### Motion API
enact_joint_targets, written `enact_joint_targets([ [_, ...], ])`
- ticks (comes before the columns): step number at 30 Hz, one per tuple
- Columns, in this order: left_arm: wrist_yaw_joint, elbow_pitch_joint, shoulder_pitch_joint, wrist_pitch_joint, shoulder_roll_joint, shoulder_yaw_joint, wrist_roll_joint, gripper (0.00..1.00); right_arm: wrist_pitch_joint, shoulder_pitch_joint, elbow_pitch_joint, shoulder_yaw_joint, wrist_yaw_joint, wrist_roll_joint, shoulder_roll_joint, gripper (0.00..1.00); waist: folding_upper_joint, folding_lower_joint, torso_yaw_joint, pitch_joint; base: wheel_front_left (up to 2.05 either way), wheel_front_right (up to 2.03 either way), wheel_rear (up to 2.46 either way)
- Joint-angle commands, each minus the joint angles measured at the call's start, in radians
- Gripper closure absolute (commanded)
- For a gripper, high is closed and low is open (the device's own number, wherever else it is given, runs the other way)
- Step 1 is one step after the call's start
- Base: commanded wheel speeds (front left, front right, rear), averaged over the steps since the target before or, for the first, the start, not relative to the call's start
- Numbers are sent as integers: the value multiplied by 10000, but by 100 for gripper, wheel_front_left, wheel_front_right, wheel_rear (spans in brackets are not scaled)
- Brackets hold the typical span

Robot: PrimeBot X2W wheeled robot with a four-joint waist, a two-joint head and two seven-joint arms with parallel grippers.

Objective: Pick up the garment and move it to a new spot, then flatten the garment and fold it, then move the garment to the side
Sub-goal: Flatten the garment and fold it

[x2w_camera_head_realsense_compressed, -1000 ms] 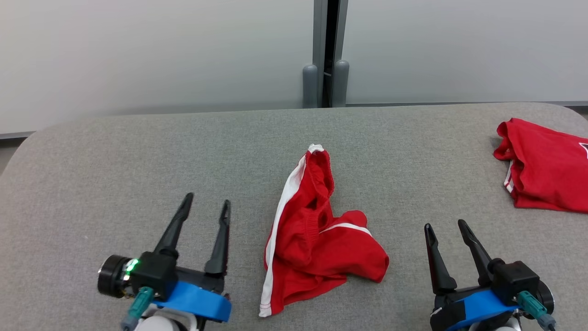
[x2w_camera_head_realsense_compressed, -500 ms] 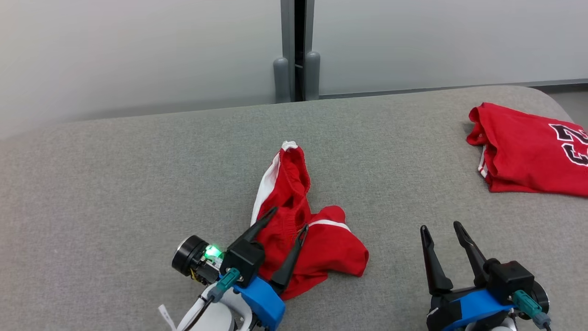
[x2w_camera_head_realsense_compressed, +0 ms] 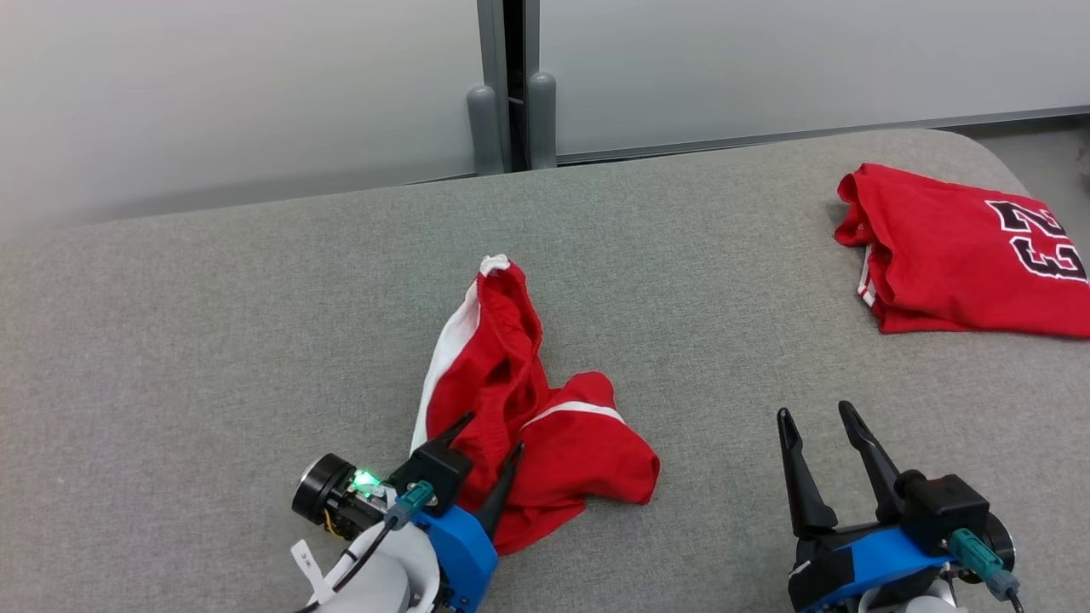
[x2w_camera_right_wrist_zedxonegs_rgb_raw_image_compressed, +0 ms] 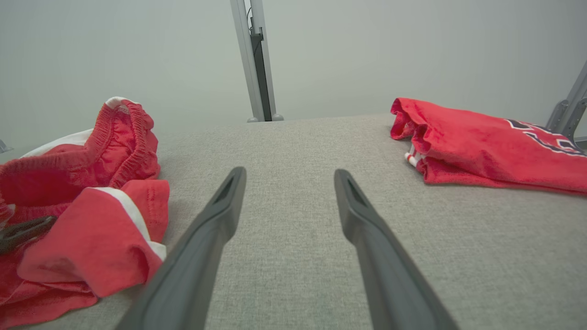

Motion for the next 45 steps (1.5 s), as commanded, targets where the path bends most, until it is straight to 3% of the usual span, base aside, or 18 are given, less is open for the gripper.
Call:
enact_joint_targets([
  [1,8,126,-197,-198,55,122,-178,38,-7,-162,-37,-25,-4,12,47,0,0,0,-9,16,0,0,0],
  [2,12,160,-270,-308,46,141,-230,85,-7,-177,-56,-44,-4,15,47,0,0,0,0,23,0,0,0],
  [3,-23,203,-289,-383,39,149,-320,100,-7,-175,-76,-74,-4,7,47,0,0,0,23,27,0,0,0],
  [12,260,-505,-175,-901,154,787,-995,100,-7,22,-61,-189,-4,-29,58,0,0,0,553,-23,0,0,0],
  [25,1248,-2759,3075,-967,878,2560,-2175,100,-7,158,51,-307,-4,-95,21,0,0,0,1471,-14,0,0,0],
  [33,1274,-2716,3918,-967,786,2846,-2475,100,-7,84,173,-229,-4,-69,-10,0,0,0,1653,-14,0,0,0],
  [34,1289,-2672,3966,-969,798,2871,-2455,59,-7,73,185,-218,-4,-64,-8,0,0,0,1649,-25,0,0,0],
  [35,1333,-2718,3967,-969,790,2954,-2442,0,-7,72,193,-214,-4,-58,-7,0,0,0,1646,-38,0,0,0],
  [45,1671,-4475,4048,-967,937,3815,-1599,0,-7,157,262,-290,-4,12,-83,0,0,0,1561,-220,0,0,0],
])
